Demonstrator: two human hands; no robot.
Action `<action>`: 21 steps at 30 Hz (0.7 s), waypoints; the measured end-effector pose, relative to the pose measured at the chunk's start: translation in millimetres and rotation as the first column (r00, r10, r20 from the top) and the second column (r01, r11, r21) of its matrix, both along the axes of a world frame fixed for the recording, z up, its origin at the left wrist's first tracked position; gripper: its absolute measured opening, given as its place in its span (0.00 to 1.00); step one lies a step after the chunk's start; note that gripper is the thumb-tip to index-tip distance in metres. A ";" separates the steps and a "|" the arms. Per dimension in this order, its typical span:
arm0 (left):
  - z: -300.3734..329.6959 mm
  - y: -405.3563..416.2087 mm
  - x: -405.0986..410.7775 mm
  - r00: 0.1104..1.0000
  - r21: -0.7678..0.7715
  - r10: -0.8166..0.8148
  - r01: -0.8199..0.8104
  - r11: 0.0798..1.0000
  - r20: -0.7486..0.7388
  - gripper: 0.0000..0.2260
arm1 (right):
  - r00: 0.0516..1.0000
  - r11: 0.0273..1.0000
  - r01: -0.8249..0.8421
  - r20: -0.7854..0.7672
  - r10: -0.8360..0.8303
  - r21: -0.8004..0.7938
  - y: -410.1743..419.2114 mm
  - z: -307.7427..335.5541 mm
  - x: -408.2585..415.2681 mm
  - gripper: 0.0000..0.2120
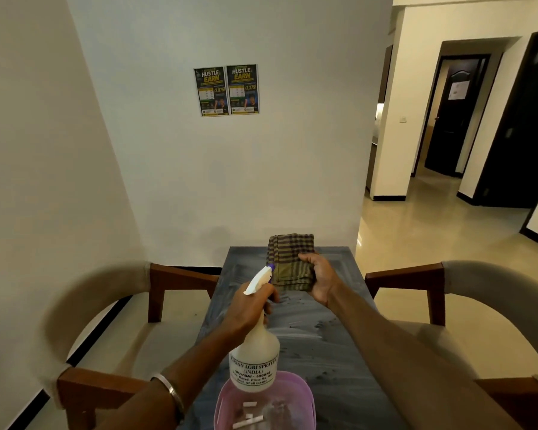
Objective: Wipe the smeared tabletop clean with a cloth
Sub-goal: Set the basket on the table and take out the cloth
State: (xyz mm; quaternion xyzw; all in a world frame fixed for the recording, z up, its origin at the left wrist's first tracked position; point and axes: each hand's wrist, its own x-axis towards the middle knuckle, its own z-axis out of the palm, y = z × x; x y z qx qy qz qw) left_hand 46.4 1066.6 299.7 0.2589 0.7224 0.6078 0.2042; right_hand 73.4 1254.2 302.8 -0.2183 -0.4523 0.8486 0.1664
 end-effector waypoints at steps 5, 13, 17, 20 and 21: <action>-5.9 -5.7 -1.3 1.000 -0.016 0.017 -0.016 1.000 0.004 0.10 | 1.000 1.000 0.004 0.010 -0.004 -0.005 1.0 7.8 2.0 0.19; -8.7 -13.9 15.6 0.993 0.010 -0.097 0.098 0.995 -0.070 0.09 | 1.000 0.999 0.027 -0.002 -0.027 -0.034 -0.3 3.4 0.8 0.16; -12.5 -18.4 24.0 0.994 0.015 -0.102 0.103 0.995 -0.051 0.08 | 1.000 0.998 0.025 -0.002 -0.026 -0.051 0.1 -2.2 1.5 0.14; -15.1 -22.3 21.4 0.995 0.054 -0.099 0.100 0.994 -0.022 0.09 | 0.999 0.998 0.036 -0.020 -0.037 -0.056 0.5 -6.5 4.3 0.14; -15.8 -23.1 18.9 0.996 0.072 -0.090 0.090 0.993 -0.010 0.09 | 0.999 0.998 0.042 -0.021 -0.043 -0.056 1.4 -8.6 5.5 0.15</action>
